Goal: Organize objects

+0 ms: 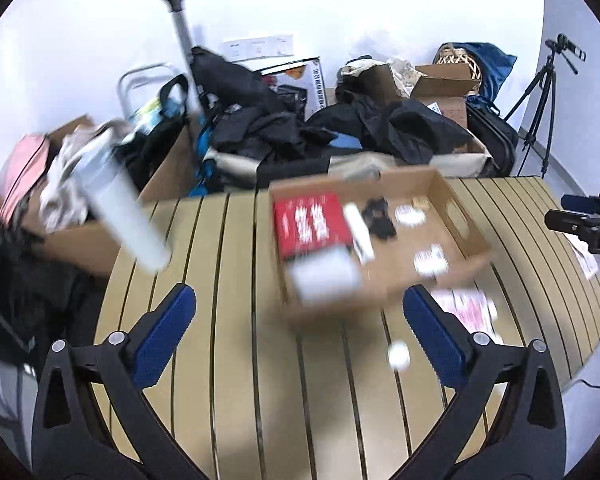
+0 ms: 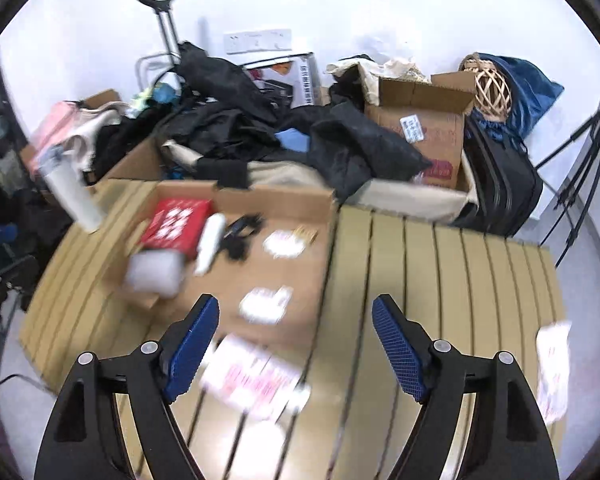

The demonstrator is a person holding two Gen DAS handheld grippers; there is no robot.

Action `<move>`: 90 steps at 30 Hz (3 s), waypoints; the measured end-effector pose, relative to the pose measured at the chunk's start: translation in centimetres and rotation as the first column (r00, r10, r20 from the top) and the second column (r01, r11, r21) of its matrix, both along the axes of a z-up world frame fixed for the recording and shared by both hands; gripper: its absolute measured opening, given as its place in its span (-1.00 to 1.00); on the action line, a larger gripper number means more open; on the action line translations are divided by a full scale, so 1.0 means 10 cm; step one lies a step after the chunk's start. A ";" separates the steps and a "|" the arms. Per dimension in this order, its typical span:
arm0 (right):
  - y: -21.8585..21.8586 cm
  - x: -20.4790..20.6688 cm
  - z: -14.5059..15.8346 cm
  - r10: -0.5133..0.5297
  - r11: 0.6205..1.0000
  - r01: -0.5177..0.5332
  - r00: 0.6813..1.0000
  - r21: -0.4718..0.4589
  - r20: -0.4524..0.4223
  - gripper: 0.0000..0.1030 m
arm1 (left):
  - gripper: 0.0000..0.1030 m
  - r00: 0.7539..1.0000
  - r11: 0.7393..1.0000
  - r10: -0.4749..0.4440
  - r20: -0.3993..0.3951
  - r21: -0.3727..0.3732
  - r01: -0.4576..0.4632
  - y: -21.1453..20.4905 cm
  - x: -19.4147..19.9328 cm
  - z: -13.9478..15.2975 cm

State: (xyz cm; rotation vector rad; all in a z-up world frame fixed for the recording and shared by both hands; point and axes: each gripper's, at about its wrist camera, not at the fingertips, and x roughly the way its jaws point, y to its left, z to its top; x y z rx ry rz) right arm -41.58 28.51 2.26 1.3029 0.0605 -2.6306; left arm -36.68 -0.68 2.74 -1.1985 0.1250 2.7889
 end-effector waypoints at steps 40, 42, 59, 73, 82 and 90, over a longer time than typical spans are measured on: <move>-0.21 1.90 -1.43 -0.017 0.995 0.016 1.000 -0.103 -0.017 0.60 | 0.94 0.986 0.990 -0.142 0.089 0.015 0.141 0.67 0.91 -1.26; -0.15 1.71 -1.46 -0.037 0.995 0.032 0.998 -0.094 -0.049 0.60 | 0.88 0.981 0.990 -0.142 0.134 0.043 0.138 0.74 0.61 -1.39; -0.17 0.92 -1.90 -0.109 0.994 0.109 0.994 0.019 -0.003 -0.15 | -0.50 0.968 0.984 -0.164 0.189 -0.042 0.175 1.09 -0.07 -1.87; 0.01 1.33 -1.42 -0.125 0.990 0.123 0.992 -0.073 -0.025 -0.15 | -0.50 0.982 0.993 -0.115 0.151 0.040 0.110 0.86 0.74 -1.27; -0.03 1.92 -1.06 -0.122 0.989 0.115 0.990 -0.098 -0.066 -0.15 | -0.50 0.994 0.992 -0.066 0.088 0.109 0.056 0.59 1.19 -0.84; -0.09 2.01 -0.95 -0.085 0.990 0.075 0.993 -0.115 -0.084 -0.15 | -0.50 0.995 0.987 -0.073 0.067 0.147 0.063 0.59 1.24 -0.73</move>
